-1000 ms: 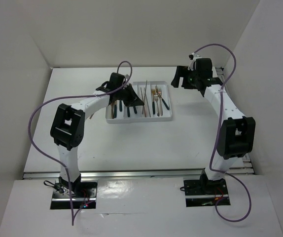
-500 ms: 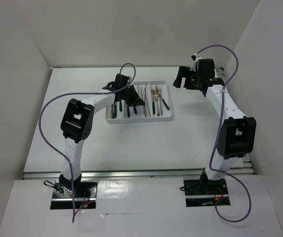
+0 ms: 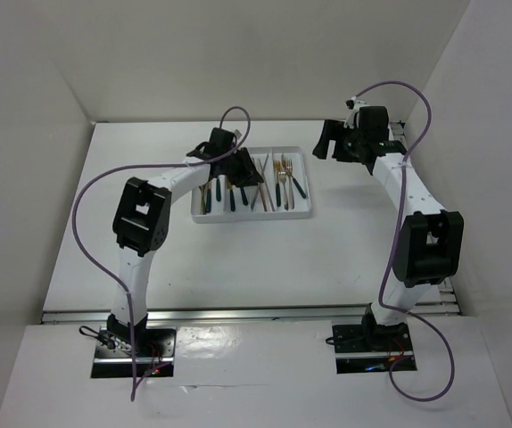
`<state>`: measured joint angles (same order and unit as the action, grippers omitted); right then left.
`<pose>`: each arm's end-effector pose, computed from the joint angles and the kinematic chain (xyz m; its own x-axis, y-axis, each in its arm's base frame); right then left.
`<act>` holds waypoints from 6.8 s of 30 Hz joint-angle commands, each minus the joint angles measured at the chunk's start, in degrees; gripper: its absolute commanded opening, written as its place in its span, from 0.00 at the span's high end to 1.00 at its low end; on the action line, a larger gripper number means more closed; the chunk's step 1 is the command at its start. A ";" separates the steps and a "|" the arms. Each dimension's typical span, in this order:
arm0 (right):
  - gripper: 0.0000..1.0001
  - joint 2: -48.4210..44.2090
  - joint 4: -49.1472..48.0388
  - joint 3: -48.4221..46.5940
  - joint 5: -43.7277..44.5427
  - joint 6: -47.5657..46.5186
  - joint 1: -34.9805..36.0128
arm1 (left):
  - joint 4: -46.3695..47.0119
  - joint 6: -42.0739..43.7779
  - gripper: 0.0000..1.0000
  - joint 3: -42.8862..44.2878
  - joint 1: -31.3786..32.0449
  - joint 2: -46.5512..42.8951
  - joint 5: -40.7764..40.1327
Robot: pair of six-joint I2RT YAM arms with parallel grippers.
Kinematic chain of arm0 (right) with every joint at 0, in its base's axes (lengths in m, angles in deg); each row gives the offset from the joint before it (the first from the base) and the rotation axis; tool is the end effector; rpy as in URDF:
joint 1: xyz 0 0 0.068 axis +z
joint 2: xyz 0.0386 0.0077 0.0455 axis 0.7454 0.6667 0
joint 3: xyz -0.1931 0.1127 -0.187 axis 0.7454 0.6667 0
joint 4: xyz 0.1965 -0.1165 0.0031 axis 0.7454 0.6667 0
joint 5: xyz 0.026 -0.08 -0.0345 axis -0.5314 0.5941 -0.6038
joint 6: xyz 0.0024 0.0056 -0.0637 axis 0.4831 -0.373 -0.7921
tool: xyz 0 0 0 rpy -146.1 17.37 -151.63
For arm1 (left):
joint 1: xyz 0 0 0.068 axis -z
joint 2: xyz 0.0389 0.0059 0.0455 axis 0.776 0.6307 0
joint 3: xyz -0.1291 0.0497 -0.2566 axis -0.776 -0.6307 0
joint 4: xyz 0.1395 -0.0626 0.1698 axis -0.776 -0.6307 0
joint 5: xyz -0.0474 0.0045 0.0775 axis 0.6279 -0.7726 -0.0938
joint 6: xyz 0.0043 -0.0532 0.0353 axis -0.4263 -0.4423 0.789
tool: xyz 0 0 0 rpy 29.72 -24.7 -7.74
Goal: Sort the eating utensils into containers
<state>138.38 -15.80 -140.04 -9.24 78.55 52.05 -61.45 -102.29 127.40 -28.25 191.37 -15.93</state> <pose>0.3699 0.0383 0.3335 -0.6168 0.1172 -0.7784 -0.1851 0.9395 0.2882 0.4466 -0.2063 0.2148 -0.8584 -0.4207 -0.2936 -0.0760 0.6703 -0.7382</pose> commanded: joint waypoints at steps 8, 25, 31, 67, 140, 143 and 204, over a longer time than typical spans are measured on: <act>0.09 -1.72 -1.41 -0.63 -3.17 -0.07 -0.43 | -15.98 27.86 0.62 5.69 -7.70 -20.42 -0.64; 0.11 0.39 -0.88 -3.35 -6.16 -0.07 -0.43 | -30.60 72.79 0.46 -17.69 -20.02 -28.79 -5.56; 0.11 0.39 -0.88 -3.35 -6.16 -0.07 -0.43 | -27.70 71.93 0.54 -15.06 -21.77 -20.63 -7.94; 0.13 2.59 -1.41 -4.58 -6.16 -0.60 -0.43 | -22.95 65.33 0.64 -3.27 -22.30 -1.36 -11.54; 0.15 -2.77 -0.80 -1.24 -4.49 -1.13 -0.43 | 8.17 -10.34 1.00 -4.50 -4.37 -8.05 11.93; 0.15 -2.77 -0.80 -1.24 -4.49 -1.13 -0.43 | 8.17 -10.34 1.00 -5.12 -3.85 -6.56 11.40; 0.00 -7.25 -10.02 16.69 -0.09 -20.81 -9.75 | -5.29 54.51 0.00 -24.88 -27.66 -39.16 -10.21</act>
<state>131.82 -22.31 -123.95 -8.06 59.62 42.85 -71.81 -54.56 105.02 -55.30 155.43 -24.39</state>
